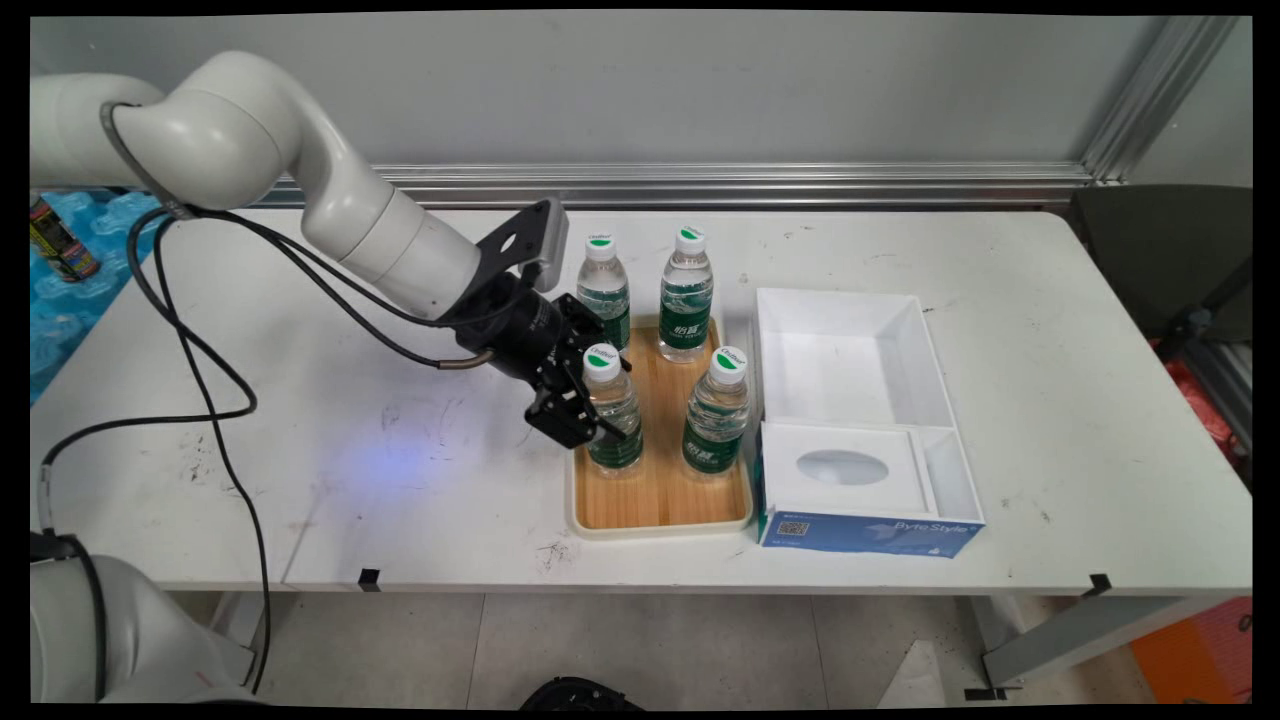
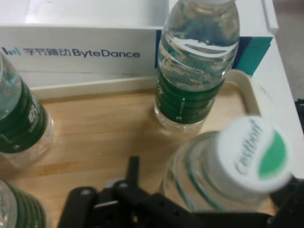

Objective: Place the picked object on the tray

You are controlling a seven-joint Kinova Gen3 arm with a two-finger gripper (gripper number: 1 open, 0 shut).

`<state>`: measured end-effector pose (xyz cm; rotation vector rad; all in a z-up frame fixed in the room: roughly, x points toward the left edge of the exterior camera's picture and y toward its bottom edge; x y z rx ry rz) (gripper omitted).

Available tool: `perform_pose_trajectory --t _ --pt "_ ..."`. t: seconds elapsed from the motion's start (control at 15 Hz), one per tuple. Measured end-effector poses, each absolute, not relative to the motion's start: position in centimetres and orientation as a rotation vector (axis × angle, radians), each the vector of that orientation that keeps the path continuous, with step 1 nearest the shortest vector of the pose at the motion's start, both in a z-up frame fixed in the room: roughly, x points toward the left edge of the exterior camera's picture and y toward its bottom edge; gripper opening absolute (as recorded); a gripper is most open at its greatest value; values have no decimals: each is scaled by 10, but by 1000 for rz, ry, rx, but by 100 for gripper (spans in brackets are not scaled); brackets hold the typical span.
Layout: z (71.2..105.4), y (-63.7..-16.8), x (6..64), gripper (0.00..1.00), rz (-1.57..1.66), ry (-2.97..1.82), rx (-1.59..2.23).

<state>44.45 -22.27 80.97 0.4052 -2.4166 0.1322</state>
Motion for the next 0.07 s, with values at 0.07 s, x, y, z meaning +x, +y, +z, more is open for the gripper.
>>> perform_pose_trajectory --t 0.07 --pt "810 -222 445 100 132 -2417 405"
